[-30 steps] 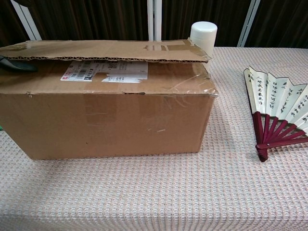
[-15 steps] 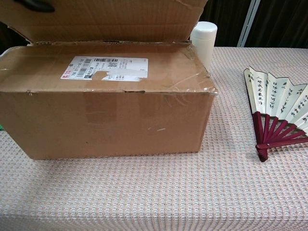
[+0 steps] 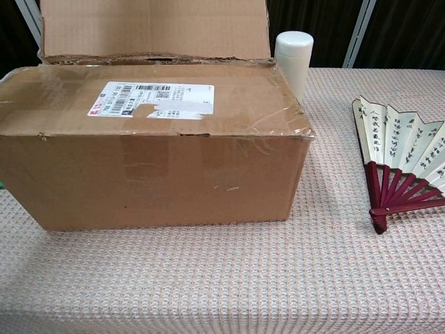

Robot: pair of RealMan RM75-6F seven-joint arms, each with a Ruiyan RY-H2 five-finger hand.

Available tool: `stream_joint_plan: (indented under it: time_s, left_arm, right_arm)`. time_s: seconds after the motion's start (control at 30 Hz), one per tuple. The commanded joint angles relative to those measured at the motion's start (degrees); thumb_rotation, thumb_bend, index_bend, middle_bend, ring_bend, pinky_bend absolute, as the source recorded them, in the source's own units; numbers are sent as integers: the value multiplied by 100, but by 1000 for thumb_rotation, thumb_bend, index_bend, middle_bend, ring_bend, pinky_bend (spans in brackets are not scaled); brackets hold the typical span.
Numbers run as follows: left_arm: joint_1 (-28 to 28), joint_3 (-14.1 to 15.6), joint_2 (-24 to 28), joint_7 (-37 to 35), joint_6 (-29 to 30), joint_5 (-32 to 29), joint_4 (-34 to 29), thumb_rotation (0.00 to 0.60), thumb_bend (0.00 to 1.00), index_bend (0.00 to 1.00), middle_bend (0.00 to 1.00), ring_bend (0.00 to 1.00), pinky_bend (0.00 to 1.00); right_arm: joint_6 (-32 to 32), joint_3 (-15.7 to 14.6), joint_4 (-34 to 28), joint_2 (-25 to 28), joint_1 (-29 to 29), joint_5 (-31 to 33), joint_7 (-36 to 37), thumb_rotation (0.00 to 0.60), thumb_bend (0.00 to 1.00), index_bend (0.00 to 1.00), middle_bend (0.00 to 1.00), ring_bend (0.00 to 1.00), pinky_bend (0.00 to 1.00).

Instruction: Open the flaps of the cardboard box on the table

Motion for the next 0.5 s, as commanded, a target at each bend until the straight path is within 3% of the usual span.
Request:
stream_joint_plan:
  time_s: [0.03, 0.17, 0.3, 0.4, 0.5]
  left_arm:
    - [275, 202, 266, 82, 214, 51, -338, 600, 39, 32, 96, 68, 165]
    - [845, 469, 864, -138, 452, 41, -1180, 600, 54, 36, 96, 68, 165]
    - [1722, 914, 1829, -913, 681, 224, -2162, 600, 60, 43, 95, 68, 166]
    - [2394, 1400, 2362, -1475, 1023, 645, -2342, 600, 56, 52, 101, 69, 166]
    - [2982, 1944, 2647, -1783, 1381, 1071, -2006, 600, 45, 56, 106, 68, 166]
  right_arm:
    - [-45, -2, -43, 22, 57, -62, -33, 600, 327, 0, 0, 0, 0]
    - [-40, 12, -264, 102, 213, -304, -219, 600, 327, 0, 0, 0, 0]
    - [-72, 35, -758, 309, 482, -710, -509, 600, 322, 0, 0, 0, 0]
    - [-351, -40, -1330, 686, 813, -1169, -345, 600, 310, 0, 0, 0, 0]
    - [-714, 14, -1936, 1137, 1271, -1598, -294, 600, 299, 0, 0, 0, 0]
